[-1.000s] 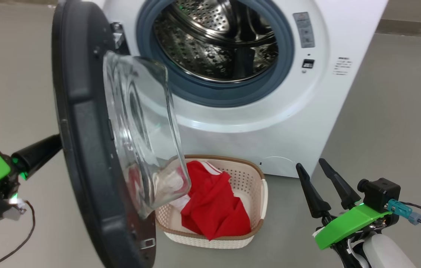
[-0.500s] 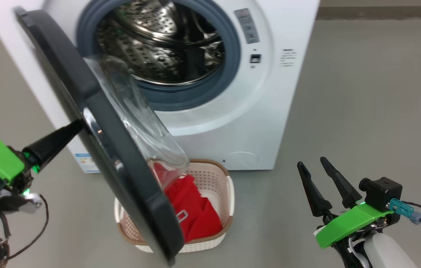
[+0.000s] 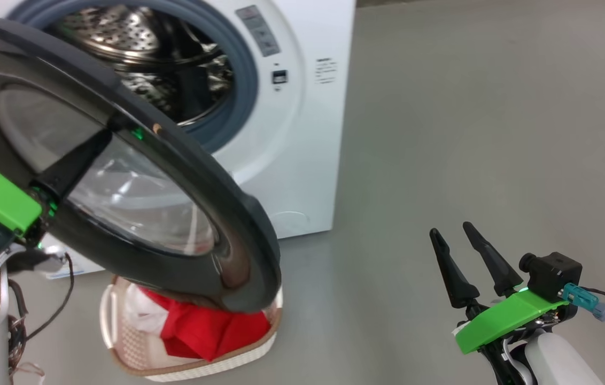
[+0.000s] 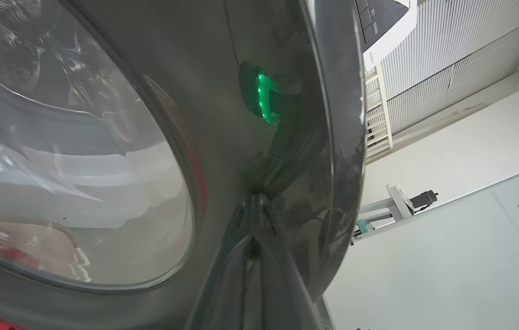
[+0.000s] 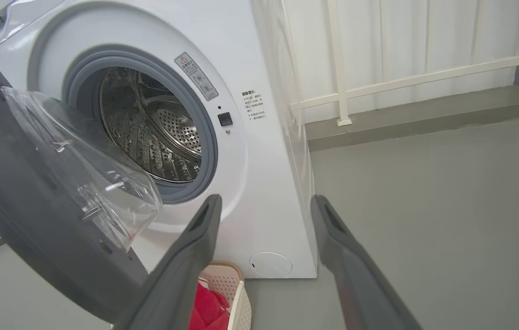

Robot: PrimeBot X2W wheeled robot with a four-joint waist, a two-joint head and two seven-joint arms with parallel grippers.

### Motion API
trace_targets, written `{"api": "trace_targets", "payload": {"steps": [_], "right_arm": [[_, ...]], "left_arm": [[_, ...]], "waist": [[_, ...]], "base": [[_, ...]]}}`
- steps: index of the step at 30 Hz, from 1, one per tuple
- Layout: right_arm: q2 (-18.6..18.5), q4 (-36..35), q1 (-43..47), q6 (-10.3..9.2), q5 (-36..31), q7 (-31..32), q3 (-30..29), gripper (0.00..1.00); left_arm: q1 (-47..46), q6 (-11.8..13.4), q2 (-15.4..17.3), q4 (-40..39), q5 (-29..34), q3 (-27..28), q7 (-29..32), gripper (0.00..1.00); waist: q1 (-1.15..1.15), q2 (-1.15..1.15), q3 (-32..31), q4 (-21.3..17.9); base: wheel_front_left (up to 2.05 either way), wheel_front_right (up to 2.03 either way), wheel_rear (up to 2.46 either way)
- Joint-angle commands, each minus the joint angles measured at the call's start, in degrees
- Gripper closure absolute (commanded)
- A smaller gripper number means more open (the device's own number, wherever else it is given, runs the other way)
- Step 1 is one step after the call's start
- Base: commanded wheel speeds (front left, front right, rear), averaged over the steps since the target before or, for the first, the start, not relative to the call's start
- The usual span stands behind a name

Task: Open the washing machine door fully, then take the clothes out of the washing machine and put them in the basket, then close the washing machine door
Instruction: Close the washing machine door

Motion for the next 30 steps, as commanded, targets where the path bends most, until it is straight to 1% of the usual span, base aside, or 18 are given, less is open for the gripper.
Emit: {"api": "trace_targets", "payload": {"steps": [1, 8, 14, 23, 30], "right_arm": [[0.18, -1.57, -1.68, 0.36, -0.29, -0.69, 0.98, 0.0], [0.7, -2.01, -2.23, 0.36, -0.39, -0.69, 0.43, 0.0], [1.17, -2.28, -2.49, 0.36, -0.44, -0.69, 0.18, 0.0], [1.57, -2.57, -2.76, 0.36, -0.6, -0.69, -0.14, 0.0], [1.65, -2.5, -2.66, 0.36, -0.84, -0.69, -0.42, 0.0]], "left_arm": [[-3.67, -1.05, 1.57, -0.61, 1.34, 1.8, -1.19, 1.0], [-6.81, -2.13, 2.24, 3.45, 3.74, 2.54, -4.54, 1.0], [-8.9, -2.9, 2.33, 6.35, 4.55, 3.66, -7.08, 1.0], [-11.1, -3.13, 1.87, 8.98, 4.94, 4.67, -9.52, 1.0], [-11.59, -3.3, 1.37, 9.87, 4.93, 4.67, -10.2, 1.0]], "waist": [[0.0, 0.0, 1.68, -3.57], [0.0, 0.0, 3.61, -7.5], [0.0, 0.0, 4.87, -9.81], [0.0, 0.0, 5.86, -11.1], [0.0, 0.0, 5.93, -10.98]], "base": [[0.0, 0.0, 0.0], [0.0, 0.0, 0.0], [0.0, 0.0, 0.0], [0.0, 0.0, 0.0], [0.0, 0.0, 0.0]]}}
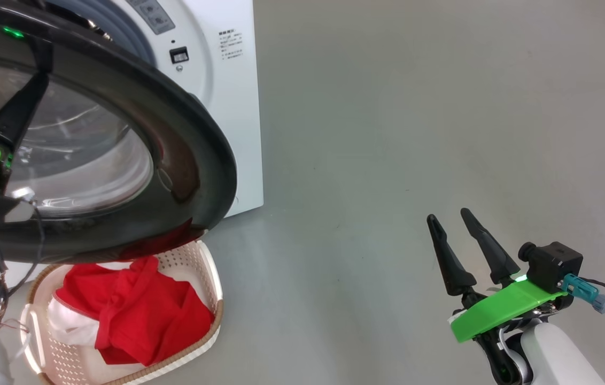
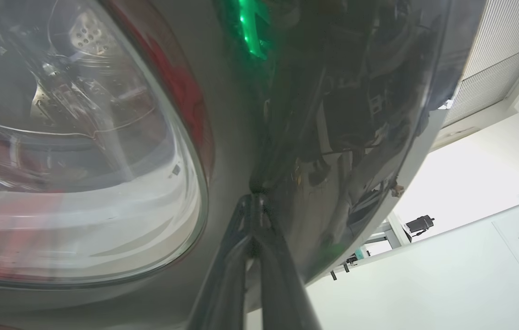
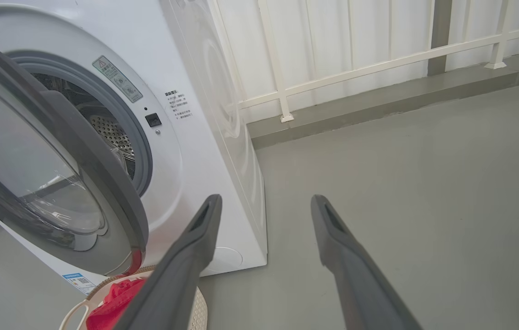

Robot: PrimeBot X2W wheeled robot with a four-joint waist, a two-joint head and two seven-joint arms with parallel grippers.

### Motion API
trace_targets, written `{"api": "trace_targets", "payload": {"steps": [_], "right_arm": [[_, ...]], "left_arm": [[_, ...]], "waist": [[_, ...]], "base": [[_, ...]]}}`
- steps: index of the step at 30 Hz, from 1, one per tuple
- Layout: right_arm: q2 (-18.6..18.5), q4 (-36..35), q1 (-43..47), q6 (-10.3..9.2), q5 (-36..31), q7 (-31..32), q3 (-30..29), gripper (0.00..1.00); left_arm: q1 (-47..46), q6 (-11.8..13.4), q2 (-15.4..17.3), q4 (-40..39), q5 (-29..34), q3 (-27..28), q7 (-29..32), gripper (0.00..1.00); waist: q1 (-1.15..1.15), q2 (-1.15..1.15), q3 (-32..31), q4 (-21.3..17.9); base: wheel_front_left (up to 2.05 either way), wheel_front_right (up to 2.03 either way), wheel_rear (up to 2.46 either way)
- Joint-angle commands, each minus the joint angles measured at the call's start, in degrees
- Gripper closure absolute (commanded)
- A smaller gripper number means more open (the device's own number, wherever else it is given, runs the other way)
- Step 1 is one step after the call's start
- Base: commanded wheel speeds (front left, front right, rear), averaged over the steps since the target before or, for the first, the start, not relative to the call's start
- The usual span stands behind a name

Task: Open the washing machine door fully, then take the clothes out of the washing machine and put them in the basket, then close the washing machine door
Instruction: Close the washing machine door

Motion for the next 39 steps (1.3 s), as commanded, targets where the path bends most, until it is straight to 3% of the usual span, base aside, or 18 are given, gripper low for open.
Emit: {"api": "trace_targets", "payload": {"steps": [1, 23, 24, 25, 26, 35, 39], "right_arm": [[0.03, -1.42, -1.33, 0.36, -0.32, -0.69, 0.72, 0.0], [-1.2, -0.77, -1.21, 0.36, -0.39, -0.69, 1.73, 0.0], [-1.22, -0.76, -1.19, 0.36, -0.37, -0.69, 1.77, 0.0], [-1.26, -0.75, -1.14, 0.36, -0.35, -0.69, 1.75, 0.0], [-1.3, -0.75, -1.08, 0.36, -0.33, -0.69, 1.72, 0.0], [-1.5, -0.79, -0.83, 0.36, -0.35, -0.69, 1.44, 0.0], [-1.59, -0.87, -0.85, 0.36, -0.39, -0.69, 1.27, 0.0]], "left_arm": [[-2.41, -0.83, 1.9, -1.35, 0.65, 1.64, -0.44, 1.0], [-0.14, -0.44, 0.14, -3.34, -2.74, 3.27, 0.54, 1.0], [0.21, -0.54, 0.33, -3.62, -2.55, 3.21, 0.57, 0.91], [0.61, -0.69, 0.51, -3.92, -2.37, 3.12, 0.63, 0.53], [1.05, -0.88, 0.72, -4.28, -2.13, 3.01, 0.67, 0.0], [4.88, -2.9, 1.96, -7.46, -0.11, 2.81, -0.44, 0.0], [7.06, -5.07, 2.89, -9.26, 2.2, 2.65, -2.44, 0.0]], "waist": [[0.0, 0.0, -0.09, 0.23], [0.0, 0.0, -2.09, 6.14], [0.0, 0.0, -2.16, 6.38], [0.0, 0.0, -2.23, 6.64], [0.0, 0.0, -2.28, 6.89], [0.0, 0.0, -2.52, 8.89], [0.0, 0.0, -2.6, 9.84]], "base": [[0.0, 0.0, 0.0], [0.0, 0.0, 0.0], [0.0, 0.0, 0.0], [0.0, 0.0, 0.0], [0.0, 0.0, 0.0], [0.0, 0.0, 0.0], [0.0, 0.0, 0.0]]}}
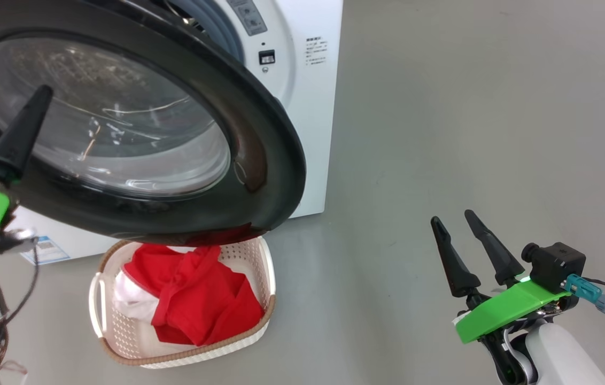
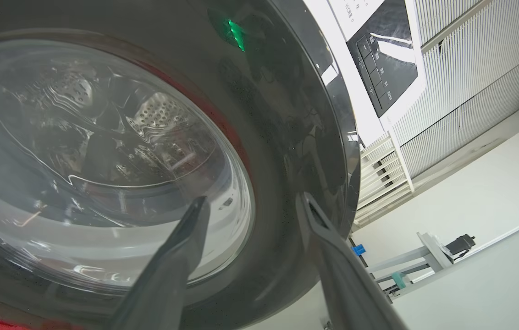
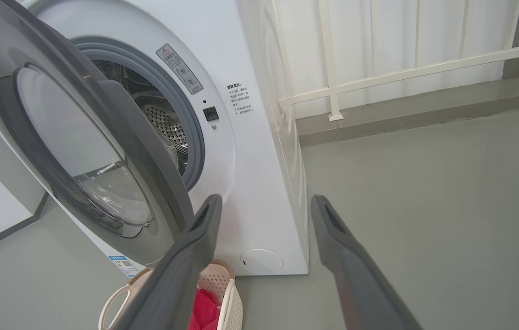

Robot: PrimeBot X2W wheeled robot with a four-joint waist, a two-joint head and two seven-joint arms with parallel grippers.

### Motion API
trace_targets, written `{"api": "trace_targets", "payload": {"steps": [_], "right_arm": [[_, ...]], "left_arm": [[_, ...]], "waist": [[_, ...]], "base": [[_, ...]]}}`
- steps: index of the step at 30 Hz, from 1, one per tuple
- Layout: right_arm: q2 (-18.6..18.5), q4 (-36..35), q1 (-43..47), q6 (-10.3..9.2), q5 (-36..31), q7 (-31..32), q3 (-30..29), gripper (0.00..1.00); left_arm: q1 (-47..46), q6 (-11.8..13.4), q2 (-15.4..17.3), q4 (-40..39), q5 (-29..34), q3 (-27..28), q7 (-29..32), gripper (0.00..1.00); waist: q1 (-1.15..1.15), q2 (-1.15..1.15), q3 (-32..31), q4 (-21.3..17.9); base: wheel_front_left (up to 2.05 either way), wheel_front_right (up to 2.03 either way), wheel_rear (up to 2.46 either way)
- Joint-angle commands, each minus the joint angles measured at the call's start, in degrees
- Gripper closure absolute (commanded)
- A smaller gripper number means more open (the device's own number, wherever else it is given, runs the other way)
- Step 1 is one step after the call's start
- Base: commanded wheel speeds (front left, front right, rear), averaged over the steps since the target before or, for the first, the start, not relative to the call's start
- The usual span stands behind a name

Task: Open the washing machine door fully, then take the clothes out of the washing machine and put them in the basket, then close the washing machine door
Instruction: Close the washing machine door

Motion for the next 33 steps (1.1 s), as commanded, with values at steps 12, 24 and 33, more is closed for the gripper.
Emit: {"api": "trace_targets", "payload": {"steps": [12, 24, 33], "right_arm": [[-0.63, -1.56, -0.9, 0.36, -0.31, -0.69, 0.53, 0.0], [-0.76, -2.03, -0.64, 0.36, -0.21, -0.69, 0.03, 0.0], [-0.93, -2.02, -0.64, 0.36, -0.29, -0.69, 0.29, 0.0]], "left_arm": [[7.79, -7.89, 4.7, -5.15, 10.75, 1.11, -10.54, 0.0], [20.62, -10.37, 3.9, -9.55, 24.06, -0.23, -25.87, 0.0], [26.05, -10.35, 1.71, -7.53, 30.73, -2.0, -34.95, 0.0]], "waist": [[0.0, 0.0, 0.05, 2.08], [0.0, 0.0, 0.27, 2.49], [0.0, 0.0, 0.17, 2.77]], "base": [[0.0, 0.0, 0.0], [0.0, 0.0, 0.0], [0.0, 0.0, 0.0]]}}
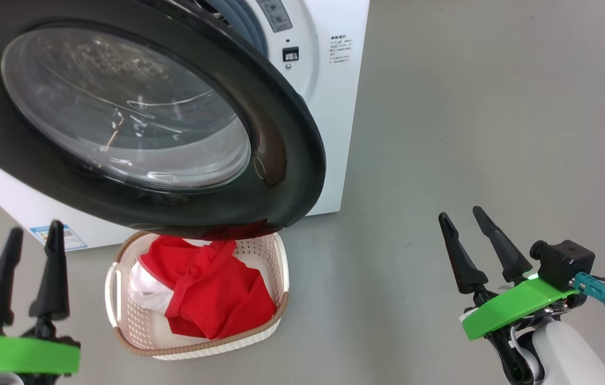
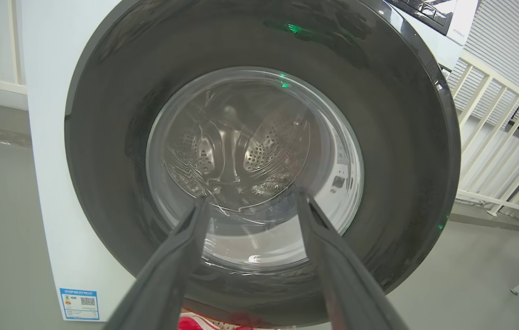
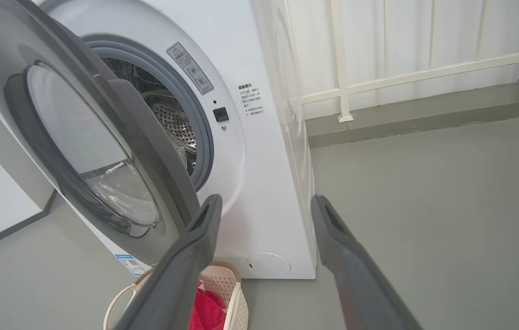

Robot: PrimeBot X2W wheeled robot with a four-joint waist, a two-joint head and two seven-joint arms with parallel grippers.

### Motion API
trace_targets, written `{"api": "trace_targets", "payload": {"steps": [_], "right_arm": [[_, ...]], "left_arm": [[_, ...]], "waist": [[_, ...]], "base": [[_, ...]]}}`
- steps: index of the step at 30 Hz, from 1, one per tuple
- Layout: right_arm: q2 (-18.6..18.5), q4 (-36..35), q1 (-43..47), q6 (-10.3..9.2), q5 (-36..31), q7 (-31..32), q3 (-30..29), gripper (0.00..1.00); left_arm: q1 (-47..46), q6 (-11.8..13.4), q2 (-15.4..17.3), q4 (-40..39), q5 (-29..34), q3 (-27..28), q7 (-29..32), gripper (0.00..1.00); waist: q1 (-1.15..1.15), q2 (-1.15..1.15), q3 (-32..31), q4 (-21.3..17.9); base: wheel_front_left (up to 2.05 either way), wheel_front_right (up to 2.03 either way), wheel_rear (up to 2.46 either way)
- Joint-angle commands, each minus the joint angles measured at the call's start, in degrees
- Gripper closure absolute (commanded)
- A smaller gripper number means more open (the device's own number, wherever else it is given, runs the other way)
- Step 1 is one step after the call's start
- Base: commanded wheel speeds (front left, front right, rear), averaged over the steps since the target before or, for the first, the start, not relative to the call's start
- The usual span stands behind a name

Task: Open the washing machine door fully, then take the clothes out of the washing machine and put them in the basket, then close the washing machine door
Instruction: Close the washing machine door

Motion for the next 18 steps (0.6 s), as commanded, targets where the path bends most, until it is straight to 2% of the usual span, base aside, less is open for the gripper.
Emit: {"api": "trace_targets", "payload": {"steps": [1, 13, 18], "right_arm": [[-0.27, -1.48, -0.65, 0.36, -0.29, -0.69, 1.2, 0.0], [-0.79, -1.6, -0.36, 0.36, -0.34, -0.69, 1.2, 0.0], [-0.7, -1.58, -0.19, 0.36, -0.42, -0.69, 1.41, 0.0]], "left_arm": [[-0.55, -0.32, 1.06, -1.02, 0.81, 1.99, -1.01, 0.0], [3.02, 1.69, -1.97, 3.62, 6.62, 0.65, -10.17, 0.0], [3.75, 2.18, -2.22, 5.43, 9.89, -0.08, -12.44, 0.0]], "waist": [[0.0, 0.0, -0.02, -0.01], [0.0, 0.0, -0.36, 0.48], [0.0, 0.0, -0.61, 0.78]], "base": [[0.0, 0.0, 0.0], [0.0, 0.0, 0.0], [0.0, 0.0, 0.0]]}}
